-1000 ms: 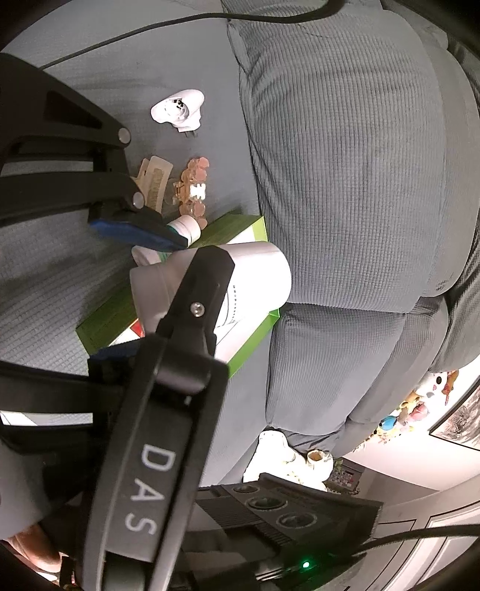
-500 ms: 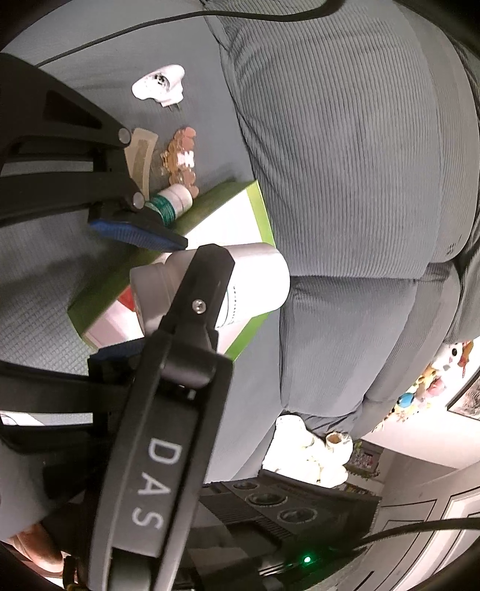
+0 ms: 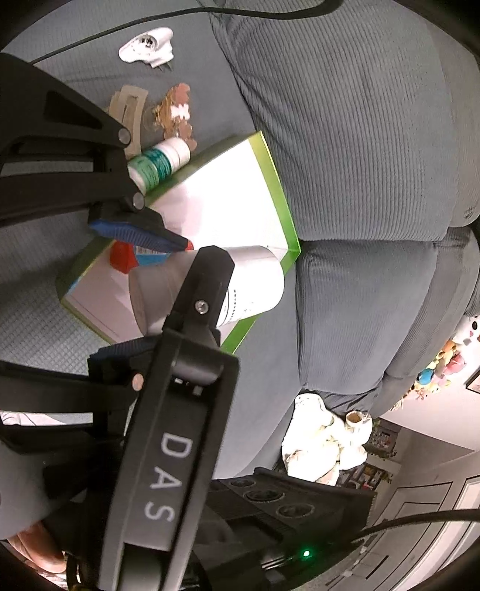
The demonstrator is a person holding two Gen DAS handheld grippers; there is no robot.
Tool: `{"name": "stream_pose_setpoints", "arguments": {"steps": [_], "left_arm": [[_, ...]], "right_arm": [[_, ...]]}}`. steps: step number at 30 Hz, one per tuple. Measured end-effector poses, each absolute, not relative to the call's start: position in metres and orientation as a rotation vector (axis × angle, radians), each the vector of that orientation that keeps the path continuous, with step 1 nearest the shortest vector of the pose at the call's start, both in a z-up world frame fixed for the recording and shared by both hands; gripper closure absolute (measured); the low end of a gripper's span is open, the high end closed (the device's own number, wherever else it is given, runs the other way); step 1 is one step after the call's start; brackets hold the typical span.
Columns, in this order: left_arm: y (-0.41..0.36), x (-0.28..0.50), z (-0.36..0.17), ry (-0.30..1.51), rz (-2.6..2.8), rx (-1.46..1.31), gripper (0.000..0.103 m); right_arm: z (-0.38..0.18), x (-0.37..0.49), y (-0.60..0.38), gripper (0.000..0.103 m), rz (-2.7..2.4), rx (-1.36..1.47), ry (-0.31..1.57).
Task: Organize rigid objects
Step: 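Lower the large white bottle into the green box and open the right gripper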
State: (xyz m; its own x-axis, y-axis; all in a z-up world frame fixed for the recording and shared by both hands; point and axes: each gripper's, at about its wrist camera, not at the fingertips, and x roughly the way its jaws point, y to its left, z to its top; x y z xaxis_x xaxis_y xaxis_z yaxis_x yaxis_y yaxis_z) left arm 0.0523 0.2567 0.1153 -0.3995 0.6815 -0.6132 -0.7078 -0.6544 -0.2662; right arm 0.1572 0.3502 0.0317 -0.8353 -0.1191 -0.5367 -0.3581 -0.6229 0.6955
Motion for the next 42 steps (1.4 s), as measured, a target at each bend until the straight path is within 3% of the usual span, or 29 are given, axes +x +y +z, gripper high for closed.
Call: {"name": "stream_pose_setpoints", "arguments": {"steps": [12, 42], "left_arm": [[0.273, 0.048, 0.097, -0.031, 2.002, -0.960, 0.061], [0.273, 0.053, 0.091, -0.011, 2.008, -0.972, 0.059]], "right_arm": [[0.023, 0.164, 0.369, 0.053, 2.433, -0.860, 1.245], [0.017, 0.176, 0.388, 0.053, 2.337, -0.837, 1.292]]}}
